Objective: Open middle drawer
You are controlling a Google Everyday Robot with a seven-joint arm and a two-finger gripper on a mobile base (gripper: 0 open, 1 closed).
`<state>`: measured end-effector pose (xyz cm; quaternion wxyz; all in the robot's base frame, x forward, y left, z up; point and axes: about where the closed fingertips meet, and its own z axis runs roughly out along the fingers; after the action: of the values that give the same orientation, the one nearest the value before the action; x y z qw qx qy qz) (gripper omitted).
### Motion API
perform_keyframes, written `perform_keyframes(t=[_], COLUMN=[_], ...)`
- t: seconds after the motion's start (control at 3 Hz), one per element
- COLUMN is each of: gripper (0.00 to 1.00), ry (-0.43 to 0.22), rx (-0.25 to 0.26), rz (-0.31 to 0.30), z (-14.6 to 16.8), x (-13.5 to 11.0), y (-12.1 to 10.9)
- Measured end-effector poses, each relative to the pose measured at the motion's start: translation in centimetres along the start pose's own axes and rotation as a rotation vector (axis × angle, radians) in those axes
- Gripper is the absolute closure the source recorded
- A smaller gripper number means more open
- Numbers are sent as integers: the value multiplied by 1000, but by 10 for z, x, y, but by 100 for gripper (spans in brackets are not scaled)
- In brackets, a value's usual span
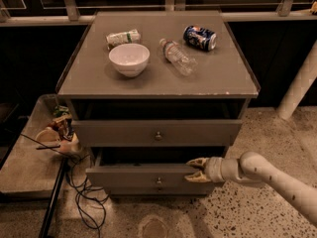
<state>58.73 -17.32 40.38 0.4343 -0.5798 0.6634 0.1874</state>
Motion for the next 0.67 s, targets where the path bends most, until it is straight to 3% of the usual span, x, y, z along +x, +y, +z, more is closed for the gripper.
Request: perform_keyframes(t=[0.33, 0.67], gripper=[100, 100], ry=[0, -4], rx=[0, 0], rz=[0, -6], z=[-1, -4], x=[-3, -3], y=[-1, 6])
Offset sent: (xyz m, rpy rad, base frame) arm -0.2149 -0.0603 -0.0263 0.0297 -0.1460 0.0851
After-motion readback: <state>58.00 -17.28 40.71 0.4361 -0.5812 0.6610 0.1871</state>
